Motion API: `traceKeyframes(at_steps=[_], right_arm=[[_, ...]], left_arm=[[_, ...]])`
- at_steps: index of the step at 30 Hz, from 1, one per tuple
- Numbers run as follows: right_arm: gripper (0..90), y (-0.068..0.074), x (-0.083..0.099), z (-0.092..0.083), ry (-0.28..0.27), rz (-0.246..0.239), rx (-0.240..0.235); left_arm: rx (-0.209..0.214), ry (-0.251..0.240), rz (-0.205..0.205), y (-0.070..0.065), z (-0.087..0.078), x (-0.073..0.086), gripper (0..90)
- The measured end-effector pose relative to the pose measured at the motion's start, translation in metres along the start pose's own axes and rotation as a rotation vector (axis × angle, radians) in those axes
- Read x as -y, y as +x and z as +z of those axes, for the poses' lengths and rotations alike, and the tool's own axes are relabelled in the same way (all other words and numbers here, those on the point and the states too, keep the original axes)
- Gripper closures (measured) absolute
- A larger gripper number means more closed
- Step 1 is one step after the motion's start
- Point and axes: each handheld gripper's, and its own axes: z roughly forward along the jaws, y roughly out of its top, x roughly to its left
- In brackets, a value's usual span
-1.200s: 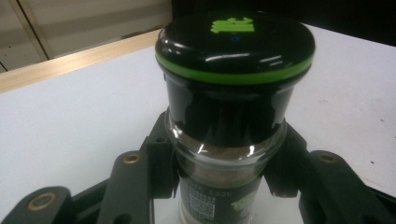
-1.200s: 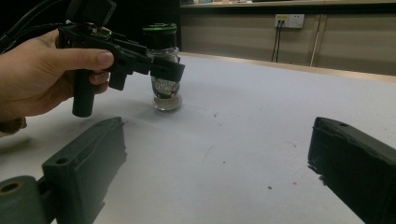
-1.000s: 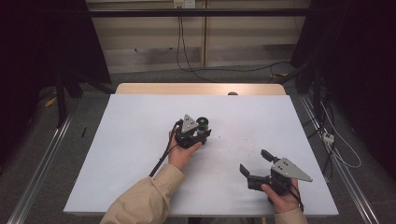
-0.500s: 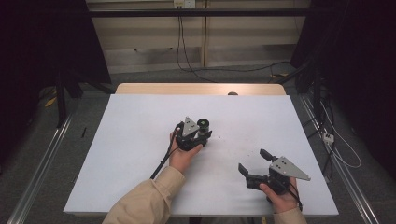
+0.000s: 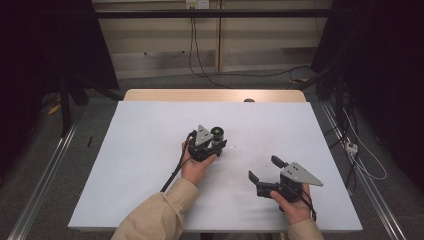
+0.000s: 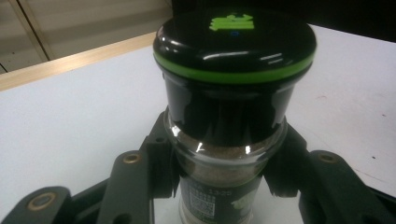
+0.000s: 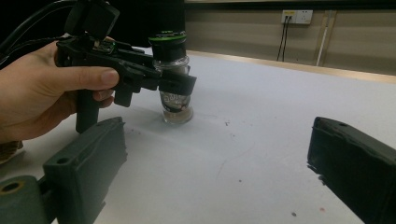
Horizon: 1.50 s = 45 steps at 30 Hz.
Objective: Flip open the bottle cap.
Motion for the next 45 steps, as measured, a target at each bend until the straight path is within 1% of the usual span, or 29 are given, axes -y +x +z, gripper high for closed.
traceKeyframes(at_steps=[2,4,6,7,11,12,18,20,23,26,28,31,34,36,38,42,45], right_arm=[[3.9,0.0,-0.001,0.003,0.003,-0.006,-0.004],[3.9,0.001,-0.003,0.006,0.005,-0.001,0.0],[4.0,0.002,-0.004,0.008,0.01,0.0,-0.004],[4.1,0.003,-0.005,0.009,0.013,-0.003,-0.003],[4.3,0.004,-0.007,0.014,0.021,-0.012,-0.005],[4.4,0.004,-0.008,0.015,0.019,-0.002,-0.002],[5.7,0.007,-0.012,0.025,0.032,-0.004,-0.006],[9.2,0.008,-0.013,0.029,0.034,-0.001,-0.01],[12.3,0.009,-0.016,0.033,0.045,-0.003,0.005],[15.6,0.009,-0.018,0.037,0.046,0.016,-0.004],[16.6,0.01,-0.019,0.039,0.05,0.016,0.0],[21.9,0.012,-0.021,0.043,0.052,0.0,-0.006],[28.6,0.014,-0.024,0.047,0.056,0.018,-0.022],[33.7,0.015,-0.026,0.05,0.065,0.007,-0.023],[35.7,0.016,-0.027,0.053,0.071,0.006,-0.027],[43.7,0.018,-0.029,0.059,0.087,0.013,-0.035],[49.6,0.019,-0.032,0.062,0.093,0.029,-0.038]], left_arm=[[-0.004,-0.001,0.001,-0.001,0.0,0.0,53.2],[-0.001,0.001,0.001,0.0,0.0,0.0,53.2],[0.001,-0.001,-0.008,0.0,0.0,0.0,53.2],[0.001,0.0,-0.002,0.0,0.0,0.0,53.2],[0.002,-0.001,-0.003,0.0,0.0,0.0,53.2],[0.002,0.0,-0.001,0.0,0.0,0.0,53.2],[0.002,-0.001,-0.002,0.0,0.0,0.0,53.3],[0.0,0.0,-0.004,0.0,0.0,0.0,53.2],[0.003,0.0,-0.005,0.0,0.0,0.0,53.3],[0.003,0.0,-0.003,0.0,0.0,0.0,53.3],[0.004,0.0,-0.004,0.0,0.0,0.0,53.3],[0.004,0.0,-0.004,0.0,0.0,0.0,53.3],[0.004,0.0,-0.008,0.001,0.0,0.0,53.3],[0.004,-0.001,-0.004,0.0,0.0,0.0,53.3],[0.004,-0.001,-0.001,0.0,0.0,0.0,53.3],[0.0,0.001,0.0,0.0,0.0,0.0,53.3],[0.0,0.0,0.001,0.0,0.0,0.0,53.3]])
